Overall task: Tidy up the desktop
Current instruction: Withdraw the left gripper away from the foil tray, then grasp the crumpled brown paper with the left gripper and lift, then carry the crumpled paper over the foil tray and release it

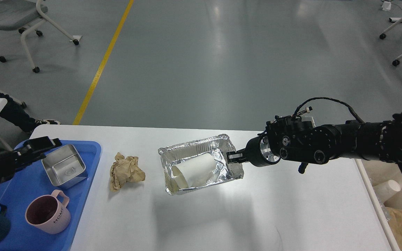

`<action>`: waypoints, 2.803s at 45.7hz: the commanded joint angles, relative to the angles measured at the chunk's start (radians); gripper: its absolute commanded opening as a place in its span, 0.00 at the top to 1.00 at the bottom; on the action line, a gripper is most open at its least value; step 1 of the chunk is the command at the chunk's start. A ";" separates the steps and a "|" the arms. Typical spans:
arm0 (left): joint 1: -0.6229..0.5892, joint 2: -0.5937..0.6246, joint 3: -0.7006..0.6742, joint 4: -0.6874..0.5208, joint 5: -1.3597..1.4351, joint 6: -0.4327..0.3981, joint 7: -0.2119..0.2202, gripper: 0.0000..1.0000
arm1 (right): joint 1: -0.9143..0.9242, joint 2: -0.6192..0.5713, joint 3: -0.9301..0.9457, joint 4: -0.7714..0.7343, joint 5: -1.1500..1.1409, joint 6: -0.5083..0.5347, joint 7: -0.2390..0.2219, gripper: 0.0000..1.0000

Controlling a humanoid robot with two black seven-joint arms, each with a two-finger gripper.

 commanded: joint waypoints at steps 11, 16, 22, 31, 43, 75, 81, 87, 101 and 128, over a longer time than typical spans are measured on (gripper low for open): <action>0.012 -0.363 0.078 0.319 0.029 -0.005 0.020 0.08 | 0.002 0.000 0.000 0.000 0.000 0.000 0.000 1.00; 0.012 -0.411 0.083 0.385 0.028 -0.017 0.008 0.04 | 0.002 0.002 0.000 0.000 0.000 0.000 0.000 1.00; 0.015 -0.486 0.084 0.457 0.028 -0.026 -0.049 0.04 | 0.002 0.003 0.002 0.000 0.000 0.000 0.000 1.00; 0.015 -0.603 0.122 0.606 0.028 -0.061 -0.076 0.04 | 0.000 0.003 0.002 0.000 0.000 -0.002 0.000 1.00; 0.055 -0.683 0.138 0.682 0.026 -0.072 -0.076 0.04 | -0.006 0.005 0.003 -0.001 0.000 -0.003 0.000 1.00; 0.086 -0.818 0.199 0.830 0.028 -0.110 -0.081 0.29 | -0.005 0.005 0.002 -0.001 0.002 -0.005 0.000 1.00; 0.086 -0.819 0.201 0.831 0.028 -0.115 -0.125 0.64 | -0.005 0.005 0.002 -0.001 0.002 -0.005 0.000 1.00; 0.086 -0.818 0.210 0.831 0.028 -0.115 -0.136 0.84 | -0.006 0.005 0.003 -0.001 0.002 -0.006 0.000 1.00; 0.067 -0.807 0.202 0.836 0.020 -0.115 -0.175 1.00 | -0.005 0.005 0.003 -0.003 0.002 -0.006 -0.001 1.00; -0.120 -0.212 0.079 0.494 0.009 -0.213 -0.207 0.99 | -0.006 0.021 0.003 -0.008 0.014 -0.006 -0.001 1.00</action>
